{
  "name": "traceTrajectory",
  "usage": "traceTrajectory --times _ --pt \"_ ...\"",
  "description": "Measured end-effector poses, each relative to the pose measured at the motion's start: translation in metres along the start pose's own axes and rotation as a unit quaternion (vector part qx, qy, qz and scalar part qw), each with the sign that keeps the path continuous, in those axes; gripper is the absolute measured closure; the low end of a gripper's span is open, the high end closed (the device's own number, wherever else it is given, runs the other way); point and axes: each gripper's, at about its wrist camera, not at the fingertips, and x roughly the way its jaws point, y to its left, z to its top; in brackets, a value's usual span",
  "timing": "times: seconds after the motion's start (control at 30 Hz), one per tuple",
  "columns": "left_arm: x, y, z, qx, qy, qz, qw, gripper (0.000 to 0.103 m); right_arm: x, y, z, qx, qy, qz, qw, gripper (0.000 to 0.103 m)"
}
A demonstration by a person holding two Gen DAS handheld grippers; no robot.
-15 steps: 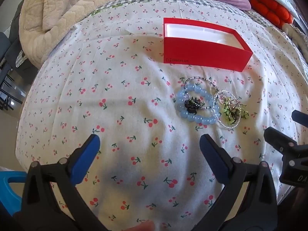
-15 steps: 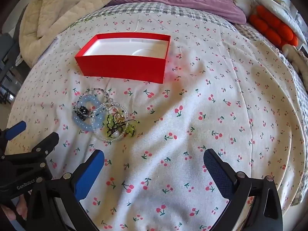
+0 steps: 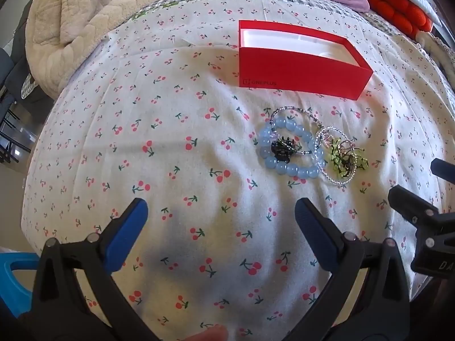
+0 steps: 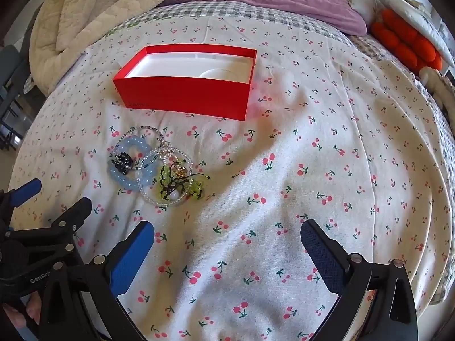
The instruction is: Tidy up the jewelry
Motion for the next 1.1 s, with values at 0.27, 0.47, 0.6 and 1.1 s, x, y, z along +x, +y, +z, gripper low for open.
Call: traceTrajectory --times 0.27,0.47,0.6,1.1 --pt "-0.0007 -0.0011 0.0007 0.0 -0.001 0.001 1.0 0.0 -0.0003 0.0005 -0.001 -0.002 0.003 0.004 1.0 0.0" --pt "-0.0013 -0.0018 0.0013 0.0 -0.001 0.001 1.0 0.0 0.0 0.0007 -0.0015 -0.004 0.003 0.003 1.0 0.0" --pt "-0.0008 -0.0022 0.0007 0.001 0.0 -0.001 1.0 0.0 0.0005 0.0001 -0.0017 -0.003 0.003 0.003 1.0 0.0" --pt "-0.0009 -0.0039 0.0008 0.003 0.002 -0.002 1.0 0.0 0.0007 -0.0001 -0.0015 -0.002 0.003 0.003 1.0 0.0"
